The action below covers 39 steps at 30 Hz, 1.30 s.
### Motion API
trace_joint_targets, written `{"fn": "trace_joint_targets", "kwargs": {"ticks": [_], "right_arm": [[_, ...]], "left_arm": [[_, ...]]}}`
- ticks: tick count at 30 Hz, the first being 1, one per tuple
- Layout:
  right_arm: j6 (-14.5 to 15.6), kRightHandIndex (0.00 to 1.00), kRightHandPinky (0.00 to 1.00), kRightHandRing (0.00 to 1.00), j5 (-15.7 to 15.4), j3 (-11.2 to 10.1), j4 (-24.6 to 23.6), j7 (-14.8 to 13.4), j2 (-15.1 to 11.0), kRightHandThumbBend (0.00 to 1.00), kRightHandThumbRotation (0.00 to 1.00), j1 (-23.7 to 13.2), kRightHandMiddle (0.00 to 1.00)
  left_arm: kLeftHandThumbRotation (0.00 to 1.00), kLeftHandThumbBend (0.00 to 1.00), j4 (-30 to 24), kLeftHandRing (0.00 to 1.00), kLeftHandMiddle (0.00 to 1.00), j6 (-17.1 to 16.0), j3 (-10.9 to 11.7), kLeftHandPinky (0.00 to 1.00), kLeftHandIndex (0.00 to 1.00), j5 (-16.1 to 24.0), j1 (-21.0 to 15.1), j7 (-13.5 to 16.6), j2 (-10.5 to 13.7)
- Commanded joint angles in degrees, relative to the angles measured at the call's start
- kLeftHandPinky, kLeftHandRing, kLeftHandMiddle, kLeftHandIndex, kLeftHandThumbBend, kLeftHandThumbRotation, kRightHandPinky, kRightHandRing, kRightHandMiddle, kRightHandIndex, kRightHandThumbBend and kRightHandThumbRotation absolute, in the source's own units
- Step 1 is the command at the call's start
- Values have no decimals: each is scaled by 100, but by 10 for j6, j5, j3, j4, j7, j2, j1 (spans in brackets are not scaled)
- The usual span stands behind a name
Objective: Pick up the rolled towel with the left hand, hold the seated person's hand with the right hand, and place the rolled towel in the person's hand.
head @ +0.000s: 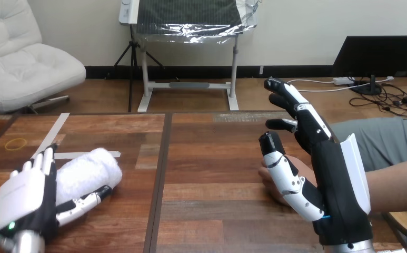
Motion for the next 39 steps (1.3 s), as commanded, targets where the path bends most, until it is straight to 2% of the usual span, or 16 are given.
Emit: {"fn": "trace_joint_targets", "kwargs": {"ticks": [1, 9, 18, 25, 39], "right_arm": [[-5, 86, 70, 87, 4, 4, -25, 1, 6, 31, 65, -13, 92], [-6, 86, 70, 86, 6, 4, -31, 2, 2, 30, 65, 1, 91], [-1, 86, 71, 86, 20, 1, -42, 7, -3, 30, 66, 15, 91], [9, 87, 73, 87, 27, -4, -55, 16, -6, 30, 66, 20, 91], [25, 87, 73, 87, 20, -15, -72, 26, -9, 33, 73, 16, 91]], "left_arm": [[70, 82, 44, 97, 97, 8, -36, 100, 98, 1, -68, -17, 12], [66, 81, 108, 95, 95, 9, -60, 97, 96, 3, -103, -3, 23], [65, 82, 162, 95, 96, 27, -86, 95, 96, 10, -138, -4, 36], [67, 83, 197, 96, 98, 44, -106, 93, 97, 12, -165, -18, 47], [71, 84, 268, 98, 100, 49, -140, 92, 100, -1, -213, -40, 59]]}}
